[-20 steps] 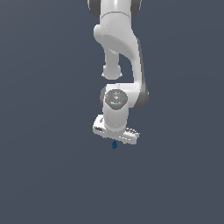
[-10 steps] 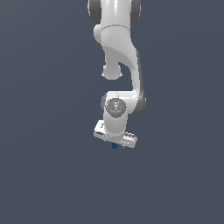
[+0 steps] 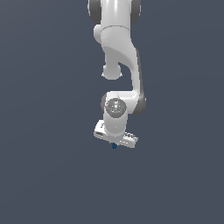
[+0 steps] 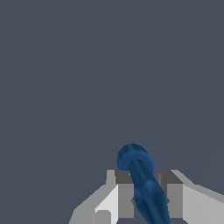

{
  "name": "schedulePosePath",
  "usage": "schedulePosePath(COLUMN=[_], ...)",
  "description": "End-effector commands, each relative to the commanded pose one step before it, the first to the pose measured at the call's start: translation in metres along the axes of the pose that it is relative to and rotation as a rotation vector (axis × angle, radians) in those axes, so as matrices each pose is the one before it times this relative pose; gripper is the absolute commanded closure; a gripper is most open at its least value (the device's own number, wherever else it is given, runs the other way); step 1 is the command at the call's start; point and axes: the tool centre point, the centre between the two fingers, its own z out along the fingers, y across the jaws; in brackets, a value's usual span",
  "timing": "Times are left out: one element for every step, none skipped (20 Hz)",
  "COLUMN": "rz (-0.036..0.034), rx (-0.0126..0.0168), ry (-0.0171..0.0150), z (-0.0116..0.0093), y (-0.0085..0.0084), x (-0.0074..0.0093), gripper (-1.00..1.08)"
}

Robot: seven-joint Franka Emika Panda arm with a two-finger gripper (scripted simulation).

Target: Pick up the object and move it to a goal position.

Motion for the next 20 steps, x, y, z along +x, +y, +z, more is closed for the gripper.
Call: schedulePosePath(rz=[0.00008, 0.00000, 0.00000, 0.00000, 0.00000, 0.00000, 0.00000, 0.00000, 0.00000, 0.00000, 0.00000, 0.00000, 0.00000, 0.00000, 0.00000, 0.00042, 0.00000, 0.00000, 0.00000, 0.00000], rx=[-0.00002, 0.00000, 0.00000, 0.00000, 0.00000, 0.00000, 0.00000, 0.00000, 0.00000, 0.00000, 0.00000, 0.00000, 0.00000, 0.00000, 0.00000, -0.00048, 0.00000, 0.00000, 0.00000, 0.00000], ry=[0.00013, 0.00000, 0.00000, 0.00000, 0.00000, 0.00000, 0.00000, 0.00000, 0.00000, 0.00000, 0.00000, 0.00000, 0.00000, 0.00000, 0.00000, 0.00026, 0.00000, 0.00000, 0.00000, 0.00000], z=[-0.00001, -0.00001, -0.00033, -0.00098, -0.00164, -0.00227, -0.00289, -0.00348, -0.00405, -0.00458, -0.00509, -0.00556, -0.00596, -0.00624, -0.00644, -0.00659, -0.00664, -0.00667, -0.00668, -0.00666], y=[0.00005, -0.00001, -0.00042, -0.00127, -0.00211, -0.00294, -0.00374, -0.00450, -0.00523, -0.00592, -0.00658, -0.00719, -0.00770, -0.00806, -0.00832, -0.00827, -0.00859, -0.00865, -0.00868, -0.00867], x=[0.00008, -0.00001, -0.00005, -0.00016, -0.00027, -0.00037, -0.00046, -0.00055, -0.00063, -0.00071, -0.00077, -0.00083, -0.00087, -0.00089, -0.00090, -0.00079, -0.00086, -0.00084, -0.00080, -0.00076], gripper=[1.08, 1.08, 1.08, 1.08, 1.08, 1.08, 1.08, 1.08, 1.08, 1.08, 1.08, 1.08, 1.08, 1.08, 1.08, 1.08, 1.08, 1.08, 1.08, 1.08])
